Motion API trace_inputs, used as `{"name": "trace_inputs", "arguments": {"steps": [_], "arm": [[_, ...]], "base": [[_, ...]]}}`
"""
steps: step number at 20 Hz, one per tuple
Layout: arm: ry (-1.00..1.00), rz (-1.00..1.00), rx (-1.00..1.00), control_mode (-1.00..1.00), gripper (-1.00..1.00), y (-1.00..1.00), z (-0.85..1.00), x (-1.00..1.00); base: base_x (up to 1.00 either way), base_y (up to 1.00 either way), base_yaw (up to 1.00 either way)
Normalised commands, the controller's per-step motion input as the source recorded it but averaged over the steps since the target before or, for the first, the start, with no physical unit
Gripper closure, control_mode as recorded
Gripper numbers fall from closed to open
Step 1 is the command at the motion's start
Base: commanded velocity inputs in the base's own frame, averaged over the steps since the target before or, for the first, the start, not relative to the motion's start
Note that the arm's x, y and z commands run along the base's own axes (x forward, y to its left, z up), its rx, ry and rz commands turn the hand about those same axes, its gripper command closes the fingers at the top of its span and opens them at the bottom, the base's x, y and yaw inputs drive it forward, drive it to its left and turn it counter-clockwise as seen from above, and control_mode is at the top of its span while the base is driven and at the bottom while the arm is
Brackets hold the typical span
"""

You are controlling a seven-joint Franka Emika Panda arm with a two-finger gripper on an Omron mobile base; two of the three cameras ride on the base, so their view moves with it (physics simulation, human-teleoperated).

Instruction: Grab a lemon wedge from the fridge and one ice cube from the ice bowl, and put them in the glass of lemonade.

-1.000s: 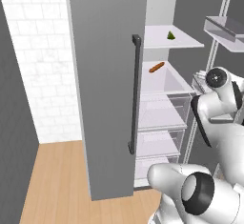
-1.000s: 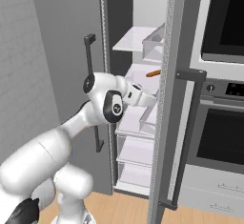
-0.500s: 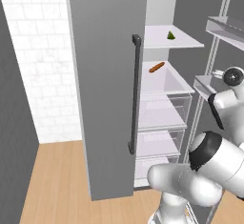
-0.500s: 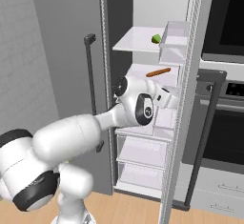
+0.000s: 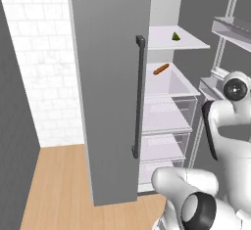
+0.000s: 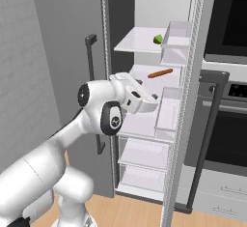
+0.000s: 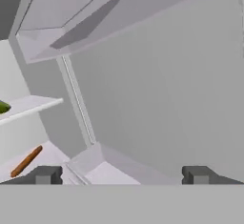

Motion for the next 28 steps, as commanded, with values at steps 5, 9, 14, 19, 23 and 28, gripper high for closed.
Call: {"name": "trace_inputs", "arguments": {"steps": [5,9,14,19,23,28], "arm": [[0.13,0.16,0.27,-1.0,-1.0,0.98,0.25,-0.18],[0.27,0.37,0.17,-1.0,-1.0,0.99,0.06,-0.39],[0.08,0.5,0.16,-1.0,-1.0,0.64,-0.3,-0.46],[0.04,0.46,0.07,-1.0,-1.0,0.77,-0.36,-0.22],[0.11,0.09,-0.03,-1.0,-1.0,0.56,-0.03,-0.3],[0.13,-0.05,-0.09,-1.0,-1.0,0.06,0.0,-0.48]], "base": [[0.0,0.0,0.0],[0.0,0.0,0.0],[0.0,0.0,0.0],[0.0,0.0,0.0],[0.0,0.0,0.0],[0.0,0.0,0.0]]}}
